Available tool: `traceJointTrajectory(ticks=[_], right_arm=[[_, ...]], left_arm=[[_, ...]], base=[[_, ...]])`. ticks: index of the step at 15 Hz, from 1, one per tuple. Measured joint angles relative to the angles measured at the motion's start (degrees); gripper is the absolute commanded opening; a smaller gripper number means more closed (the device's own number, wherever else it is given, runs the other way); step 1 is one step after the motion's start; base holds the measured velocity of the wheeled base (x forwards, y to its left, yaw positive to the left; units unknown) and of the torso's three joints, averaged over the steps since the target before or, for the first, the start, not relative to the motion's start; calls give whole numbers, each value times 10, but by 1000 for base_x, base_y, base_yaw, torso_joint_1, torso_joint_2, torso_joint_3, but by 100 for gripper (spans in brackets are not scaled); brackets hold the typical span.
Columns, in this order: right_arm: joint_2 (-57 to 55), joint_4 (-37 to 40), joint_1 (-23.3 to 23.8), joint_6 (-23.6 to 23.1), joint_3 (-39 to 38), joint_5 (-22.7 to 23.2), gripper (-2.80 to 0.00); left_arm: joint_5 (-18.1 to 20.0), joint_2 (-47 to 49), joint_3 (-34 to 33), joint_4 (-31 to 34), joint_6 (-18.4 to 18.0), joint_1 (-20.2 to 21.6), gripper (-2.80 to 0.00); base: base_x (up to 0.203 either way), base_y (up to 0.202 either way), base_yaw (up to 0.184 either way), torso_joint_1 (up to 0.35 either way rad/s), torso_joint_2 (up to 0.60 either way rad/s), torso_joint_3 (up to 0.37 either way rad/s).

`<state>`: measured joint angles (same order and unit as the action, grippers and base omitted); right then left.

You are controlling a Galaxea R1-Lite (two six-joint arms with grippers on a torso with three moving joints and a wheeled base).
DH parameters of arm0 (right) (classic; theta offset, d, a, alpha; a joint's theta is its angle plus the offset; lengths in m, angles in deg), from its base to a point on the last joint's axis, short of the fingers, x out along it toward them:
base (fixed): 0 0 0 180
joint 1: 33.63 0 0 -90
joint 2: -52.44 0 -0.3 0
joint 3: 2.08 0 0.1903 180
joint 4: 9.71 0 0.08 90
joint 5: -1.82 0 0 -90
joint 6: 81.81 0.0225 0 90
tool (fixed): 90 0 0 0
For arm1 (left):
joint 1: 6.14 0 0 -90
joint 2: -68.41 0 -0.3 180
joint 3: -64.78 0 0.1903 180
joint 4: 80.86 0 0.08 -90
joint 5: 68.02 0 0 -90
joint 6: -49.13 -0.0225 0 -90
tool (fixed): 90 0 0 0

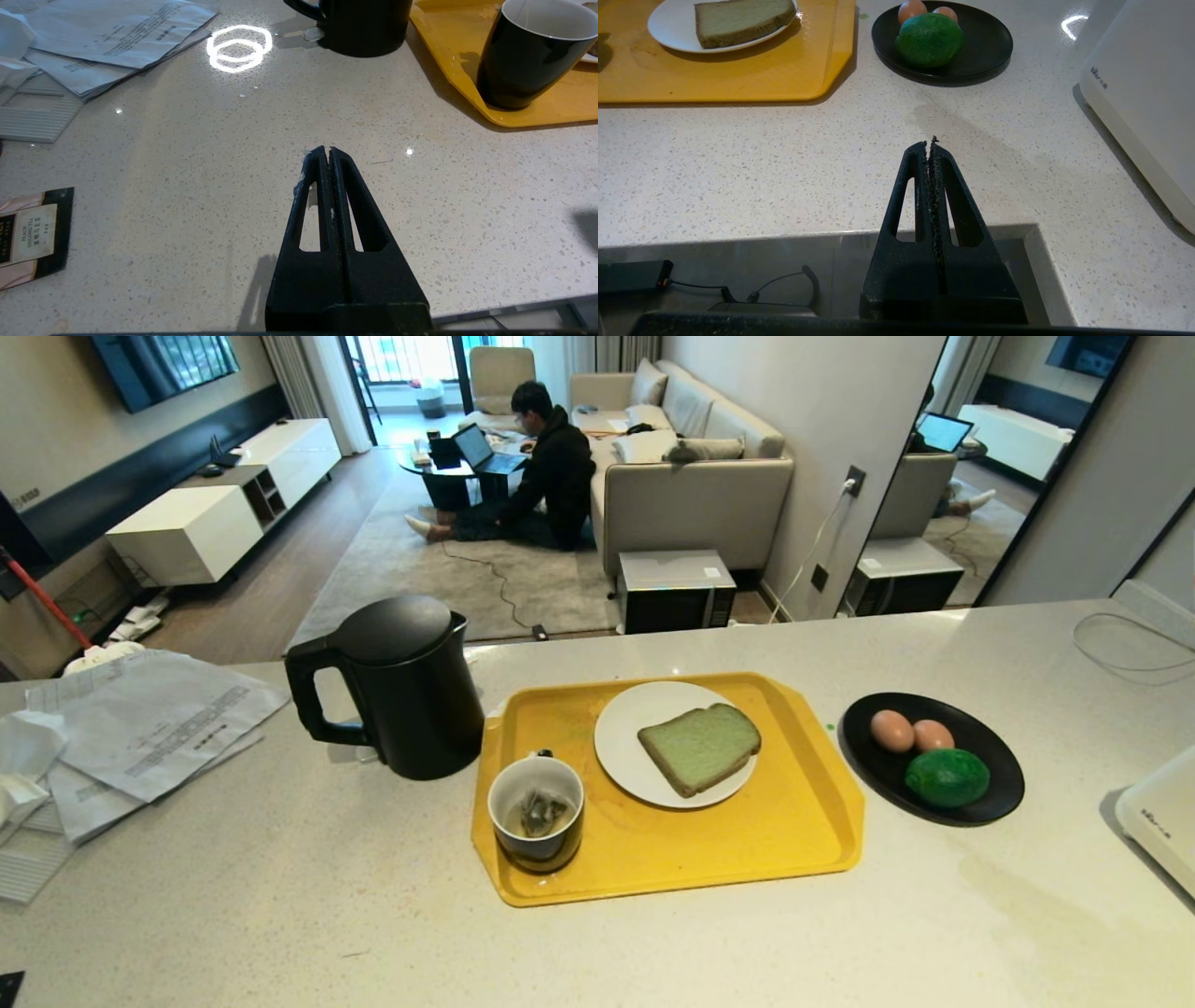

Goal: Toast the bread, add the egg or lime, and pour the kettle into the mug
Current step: Pick up the egg

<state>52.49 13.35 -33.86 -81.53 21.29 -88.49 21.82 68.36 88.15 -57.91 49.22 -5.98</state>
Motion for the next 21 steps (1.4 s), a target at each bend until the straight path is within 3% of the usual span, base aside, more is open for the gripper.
traceJointTrajectory(ticks=[21], right_arm=[[0,0,0,0,0,0,-280]], left_arm=[[0,0,0,0,0,0,-280]], base=[[0,0,0,152,-278,-129]])
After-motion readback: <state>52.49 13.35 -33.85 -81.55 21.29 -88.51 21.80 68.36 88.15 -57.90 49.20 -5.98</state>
